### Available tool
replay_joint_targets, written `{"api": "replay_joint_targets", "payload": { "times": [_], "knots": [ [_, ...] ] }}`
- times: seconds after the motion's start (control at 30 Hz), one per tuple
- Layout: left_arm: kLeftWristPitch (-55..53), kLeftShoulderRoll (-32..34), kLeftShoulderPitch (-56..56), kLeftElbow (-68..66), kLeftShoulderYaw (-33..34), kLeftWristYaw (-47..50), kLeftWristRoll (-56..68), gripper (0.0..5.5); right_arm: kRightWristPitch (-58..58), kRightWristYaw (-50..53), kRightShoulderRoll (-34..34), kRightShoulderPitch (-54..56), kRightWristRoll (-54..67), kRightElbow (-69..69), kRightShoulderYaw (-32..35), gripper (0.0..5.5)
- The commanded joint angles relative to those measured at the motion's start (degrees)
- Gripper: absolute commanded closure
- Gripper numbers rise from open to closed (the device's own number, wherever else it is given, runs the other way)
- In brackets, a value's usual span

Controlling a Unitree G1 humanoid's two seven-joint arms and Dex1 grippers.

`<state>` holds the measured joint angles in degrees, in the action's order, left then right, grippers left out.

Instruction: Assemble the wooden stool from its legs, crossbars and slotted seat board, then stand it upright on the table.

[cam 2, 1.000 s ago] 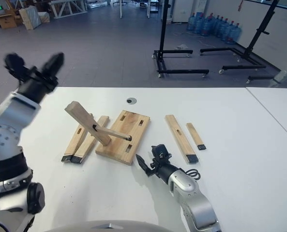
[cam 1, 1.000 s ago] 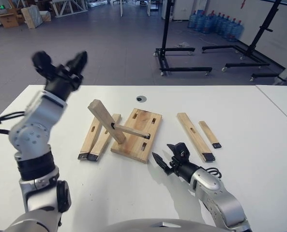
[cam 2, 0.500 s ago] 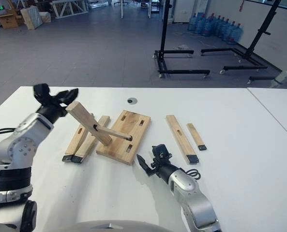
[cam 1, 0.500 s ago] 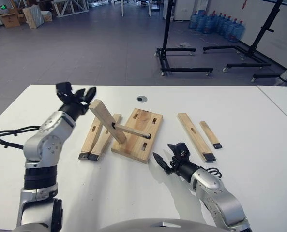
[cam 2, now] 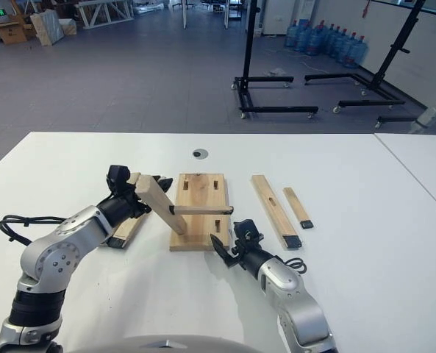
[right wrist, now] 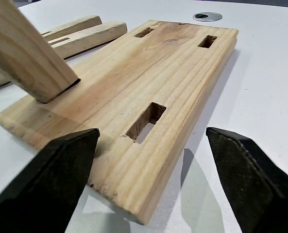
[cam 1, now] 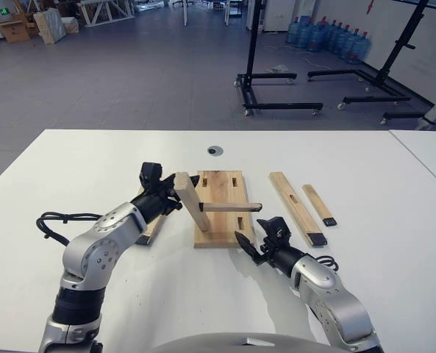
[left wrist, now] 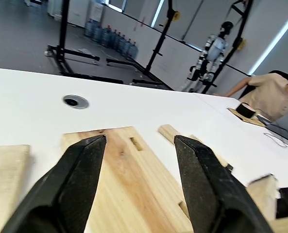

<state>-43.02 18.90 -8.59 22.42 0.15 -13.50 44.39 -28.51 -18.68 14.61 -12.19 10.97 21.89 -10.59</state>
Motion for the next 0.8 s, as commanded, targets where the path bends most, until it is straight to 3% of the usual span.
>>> {"api": "replay_joint_targets", "payload": {
  "times": [0.03,0.13,0.3,0.43,0.57,0.7,0.8],
  "knots": [
    [-1.0,0.1,0.1,-0.2,1.1,0.0,-0.8,2.94,0.6,0.0,0.7,-0.5,-0.5,-0.5,1.1,1.42],
    [-1.6,-1.3,-0.2,0.9,-1.7,-0.1,-1.3,2.94,1.8,0.8,-0.1,-0.4,-0.2,0.2,2.4,1.42],
    [-2.7,-5.7,0.7,4.8,-7.0,1.6,-1.6,2.94,11.0,9.1,-3.9,2.5,-1.6,-2.6,11.5,1.42],
    [-3.0,-6.1,0.9,5.1,-7.0,2.0,-2.3,2.94,13.8,12.4,-4.4,4.2,-3.3,-4.9,14.6,1.42],
    [-1.3,-5.6,-0.5,2.8,-3.1,3.3,-4.3,2.94,15.0,14.1,-4.4,5.0,-5.1,-5.5,15.2,1.42],
    [4.1,-3.5,-5.0,-1.0,8.9,6.0,-5.8,2.94,18.4,20.4,-3.0,9.4,-9.7,-5.1,20.4,1.42],
    [1.3,3.2,-4.6,-3.1,14.3,5.0,-7.0,2.94,19.0,21.5,-1.5,12.3,-10.9,-5.2,22.6,1.42]
  ]
}}
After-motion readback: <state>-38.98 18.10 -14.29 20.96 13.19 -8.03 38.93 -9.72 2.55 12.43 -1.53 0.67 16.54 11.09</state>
